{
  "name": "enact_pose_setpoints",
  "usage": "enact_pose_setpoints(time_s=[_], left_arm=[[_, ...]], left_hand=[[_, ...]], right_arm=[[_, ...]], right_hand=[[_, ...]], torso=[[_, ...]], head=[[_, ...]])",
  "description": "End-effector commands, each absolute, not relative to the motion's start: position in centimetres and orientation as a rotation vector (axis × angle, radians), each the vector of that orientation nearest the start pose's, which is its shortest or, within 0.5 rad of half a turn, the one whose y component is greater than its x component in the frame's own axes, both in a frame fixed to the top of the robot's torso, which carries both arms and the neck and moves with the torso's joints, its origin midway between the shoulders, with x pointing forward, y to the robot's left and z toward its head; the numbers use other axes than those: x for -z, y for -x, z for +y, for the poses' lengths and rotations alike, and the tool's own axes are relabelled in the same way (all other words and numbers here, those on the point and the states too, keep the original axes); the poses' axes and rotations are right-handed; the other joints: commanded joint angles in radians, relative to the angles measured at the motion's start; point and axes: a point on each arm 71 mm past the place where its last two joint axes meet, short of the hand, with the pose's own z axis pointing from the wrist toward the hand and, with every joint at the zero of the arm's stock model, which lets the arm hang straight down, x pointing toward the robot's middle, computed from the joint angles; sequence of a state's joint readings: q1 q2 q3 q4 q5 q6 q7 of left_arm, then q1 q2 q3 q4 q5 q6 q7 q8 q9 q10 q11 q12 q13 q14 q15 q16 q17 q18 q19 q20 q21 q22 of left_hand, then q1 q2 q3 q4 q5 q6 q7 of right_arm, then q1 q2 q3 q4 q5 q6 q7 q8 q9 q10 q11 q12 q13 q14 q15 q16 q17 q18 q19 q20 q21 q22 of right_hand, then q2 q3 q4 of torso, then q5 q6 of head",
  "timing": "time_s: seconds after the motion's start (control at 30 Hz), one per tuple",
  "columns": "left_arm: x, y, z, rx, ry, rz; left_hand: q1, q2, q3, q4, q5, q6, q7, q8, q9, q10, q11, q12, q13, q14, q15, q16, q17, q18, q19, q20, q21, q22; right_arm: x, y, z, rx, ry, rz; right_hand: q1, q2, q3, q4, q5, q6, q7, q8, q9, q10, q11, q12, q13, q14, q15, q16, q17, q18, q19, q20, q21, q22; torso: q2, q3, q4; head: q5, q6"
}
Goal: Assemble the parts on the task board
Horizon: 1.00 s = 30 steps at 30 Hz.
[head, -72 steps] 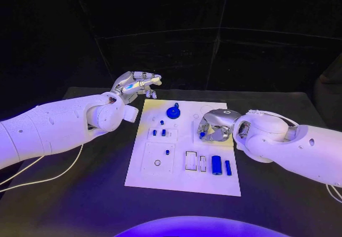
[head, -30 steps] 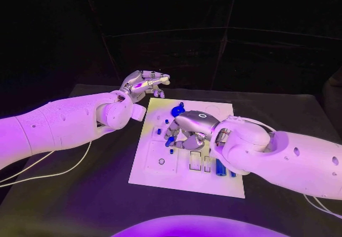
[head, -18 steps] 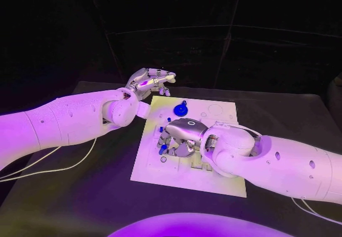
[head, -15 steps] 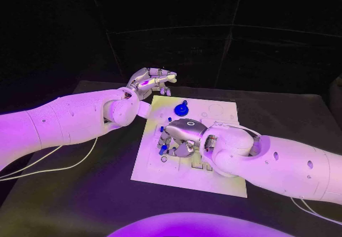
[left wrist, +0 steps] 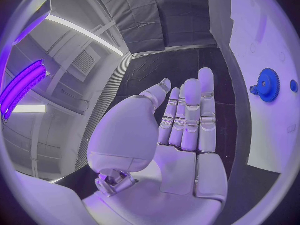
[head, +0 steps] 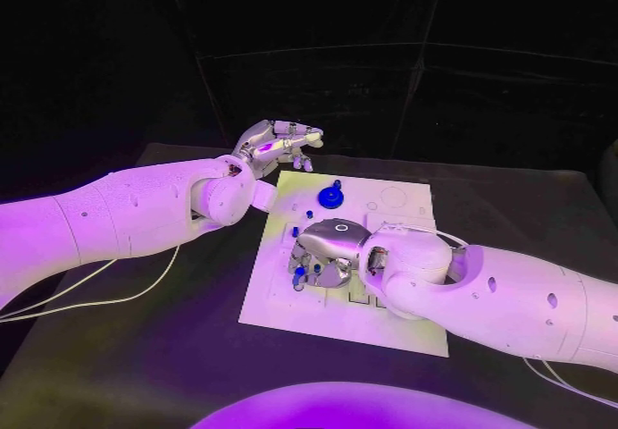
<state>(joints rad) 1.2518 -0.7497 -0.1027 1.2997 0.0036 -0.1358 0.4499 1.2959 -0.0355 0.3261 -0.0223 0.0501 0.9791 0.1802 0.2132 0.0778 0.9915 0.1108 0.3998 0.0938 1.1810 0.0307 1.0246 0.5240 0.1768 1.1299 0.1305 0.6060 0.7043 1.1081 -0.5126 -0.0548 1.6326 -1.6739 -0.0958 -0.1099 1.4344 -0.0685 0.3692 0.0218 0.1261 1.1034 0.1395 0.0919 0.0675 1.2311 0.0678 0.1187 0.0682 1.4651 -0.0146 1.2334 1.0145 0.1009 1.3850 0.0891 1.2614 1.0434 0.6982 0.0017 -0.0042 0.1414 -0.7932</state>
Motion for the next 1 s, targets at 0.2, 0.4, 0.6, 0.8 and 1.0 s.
enact_pose_setpoints(time_s=[0.2, 0.4, 0.6, 0.8, 1.0], left_arm=[[18.12, -52.83, 22.09, 1.619, 1.030, 1.416], [18.13, -52.84, 22.12, 1.618, 1.030, 1.416], [18.13, -52.84, 22.08, 1.619, 1.030, 1.417], [18.14, -52.85, 22.14, 1.618, 1.031, 1.417], [18.15, -52.88, 22.18, 1.617, 1.031, 1.417]], left_hand=[[0.009, 0.004, -0.005, -0.003, 0.001, -0.006, 0.000, 0.006, -0.002, -0.009, 0.001, 0.004, -0.001, -0.008, 0.000, -0.004, -0.001, 0.006, -0.002, 0.002, -0.005, -0.002], [0.008, 0.004, -0.005, -0.003, 0.001, -0.007, 0.000, 0.007, -0.002, -0.010, 0.001, 0.005, -0.001, -0.009, 0.000, -0.005, -0.003, 0.006, -0.002, 0.002, -0.006, -0.002], [0.008, 0.004, -0.005, -0.003, 0.001, -0.007, 0.000, 0.007, -0.002, -0.010, 0.001, 0.005, -0.001, -0.009, 0.000, -0.005, -0.003, 0.006, -0.002, 0.002, -0.006, -0.002], [0.008, 0.004, -0.005, -0.003, 0.001, -0.007, 0.000, 0.007, -0.002, -0.010, 0.001, 0.005, -0.001, -0.009, 0.000, -0.005, -0.003, 0.006, -0.002, 0.002, -0.006, -0.002], [0.008, 0.004, -0.005, -0.003, 0.001, -0.007, 0.000, 0.007, -0.002, -0.010, 0.001, 0.005, -0.001, -0.009, 0.000, -0.005, -0.003, 0.006, -0.002, 0.002, -0.006, -0.002]], right_arm=[[21.83, -39.41, -0.13, -0.927, 0.727, 1.758], [22.10, -39.50, -0.11, -0.914, 0.733, 1.764], [22.31, -39.59, -0.20, -0.895, 0.738, 1.774], [22.31, -39.46, -0.19, -0.891, 0.742, 1.768], [22.24, -39.15, -0.26, -0.899, 0.741, 1.754]], right_hand=[[-0.012, -0.003, 0.006, 0.003, 0.005, 0.002, 0.005, -0.002, 0.001, 0.006, 0.001, -0.004, -0.001, 0.018, -0.002, 0.005, 0.002, 0.001, 0.001, -0.001, 0.005, 0.003], [-0.012, -0.003, 0.006, 0.003, 0.005, 0.002, 0.005, -0.002, 0.001, 0.006, 0.001, -0.004, -0.001, 0.018, -0.002, 0.005, 0.002, 0.001, 0.002, -0.001, 0.005, 0.003], [-0.013, -0.003, 0.006, 0.003, 0.005, 0.002, 0.005, -0.002, 0.001, 0.006, 0.001, -0.004, -0.001, 0.018, -0.002, 0.005, 0.002, 0.001, 0.002, -0.001, 0.006, 0.003], [-0.014, -0.003, 0.007, 0.003, 0.006, 0.003, 0.005, -0.002, 0.001, 0.007, 0.001, -0.004, -0.001, 0.018, -0.002, 0.006, 0.003, 0.001, 0.002, -0.001, 0.006, 0.003], [-0.014, -0.003, 0.008, 0.003, 0.007, 0.004, 0.004, -0.001, 0.002, 0.008, 0.000, -0.004, -0.001, 0.018, -0.002, 0.007, 0.004, 0.001, 0.002, -0.001, 0.006, 0.004]], torso=[[0.000, -0.0001, 0.0003], [0.000, -0.0006, -0.0006], [0.001, -0.0002, 0.0012], [0.000, -0.0002, -0.0005], [0.000, 0.0004, -0.0012]], head=[[0.005, -0.003], [0.006, -0.004], [0.007, -0.005], [0.010, -0.006], [0.012, -0.007]])
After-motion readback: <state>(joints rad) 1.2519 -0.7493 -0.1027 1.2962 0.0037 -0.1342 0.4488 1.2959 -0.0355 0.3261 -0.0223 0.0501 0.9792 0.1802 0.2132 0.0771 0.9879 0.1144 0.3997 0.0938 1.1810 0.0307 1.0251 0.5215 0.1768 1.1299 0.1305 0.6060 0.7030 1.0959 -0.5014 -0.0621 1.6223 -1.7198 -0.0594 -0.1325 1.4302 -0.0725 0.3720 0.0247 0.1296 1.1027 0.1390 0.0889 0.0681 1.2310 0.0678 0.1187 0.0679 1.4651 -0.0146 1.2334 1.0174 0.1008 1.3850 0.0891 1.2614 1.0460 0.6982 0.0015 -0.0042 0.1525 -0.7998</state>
